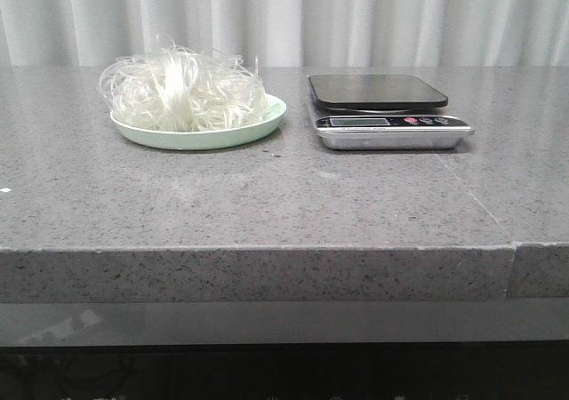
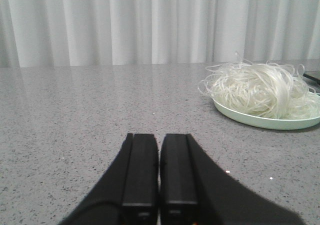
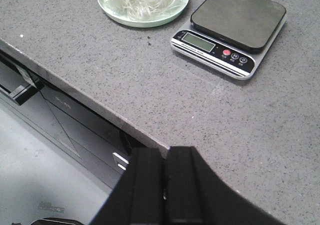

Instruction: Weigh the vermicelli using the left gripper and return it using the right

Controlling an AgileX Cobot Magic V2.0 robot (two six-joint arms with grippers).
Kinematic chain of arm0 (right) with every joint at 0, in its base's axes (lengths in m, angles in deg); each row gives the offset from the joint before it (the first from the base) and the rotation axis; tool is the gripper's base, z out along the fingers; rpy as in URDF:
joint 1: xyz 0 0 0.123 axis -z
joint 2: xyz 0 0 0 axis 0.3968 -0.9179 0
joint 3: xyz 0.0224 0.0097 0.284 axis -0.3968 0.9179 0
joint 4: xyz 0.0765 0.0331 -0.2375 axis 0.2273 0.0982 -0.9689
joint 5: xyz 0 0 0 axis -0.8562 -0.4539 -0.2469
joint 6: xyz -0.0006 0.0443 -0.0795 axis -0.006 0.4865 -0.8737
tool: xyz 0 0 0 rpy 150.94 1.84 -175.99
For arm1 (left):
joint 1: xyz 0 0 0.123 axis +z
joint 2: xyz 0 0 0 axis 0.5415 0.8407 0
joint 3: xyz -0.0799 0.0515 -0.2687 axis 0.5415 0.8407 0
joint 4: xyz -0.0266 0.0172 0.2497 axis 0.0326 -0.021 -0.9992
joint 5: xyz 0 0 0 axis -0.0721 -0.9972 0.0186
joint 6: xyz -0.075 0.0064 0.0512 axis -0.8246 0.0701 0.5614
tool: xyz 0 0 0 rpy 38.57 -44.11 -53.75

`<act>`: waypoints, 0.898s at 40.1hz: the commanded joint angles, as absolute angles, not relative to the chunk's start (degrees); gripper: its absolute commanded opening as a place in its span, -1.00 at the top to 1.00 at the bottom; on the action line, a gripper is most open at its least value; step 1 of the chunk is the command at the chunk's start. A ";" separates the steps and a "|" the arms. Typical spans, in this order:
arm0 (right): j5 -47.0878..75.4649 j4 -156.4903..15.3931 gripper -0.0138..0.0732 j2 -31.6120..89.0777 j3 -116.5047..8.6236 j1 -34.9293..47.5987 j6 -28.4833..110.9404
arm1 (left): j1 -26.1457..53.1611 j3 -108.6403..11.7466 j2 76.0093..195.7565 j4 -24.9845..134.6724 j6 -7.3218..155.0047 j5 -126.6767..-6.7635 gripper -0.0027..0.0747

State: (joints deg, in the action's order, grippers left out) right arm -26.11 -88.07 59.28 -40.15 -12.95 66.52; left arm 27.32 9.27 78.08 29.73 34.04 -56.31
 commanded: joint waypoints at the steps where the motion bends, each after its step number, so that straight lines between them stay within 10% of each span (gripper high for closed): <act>1: -22.61 -88.68 0.32 58.94 -41.56 -12.73 66.31 | 27.26 11.33 76.72 28.08 30.83 -51.57 0.53; 36: -22.61 -88.68 0.32 58.94 -41.56 -12.73 66.31 | 29.20 11.33 76.72 28.20 30.71 -49.02 0.53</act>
State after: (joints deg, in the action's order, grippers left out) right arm -26.11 -88.07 59.28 -40.15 -12.95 66.52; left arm 29.06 9.27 78.08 28.13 31.21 -53.89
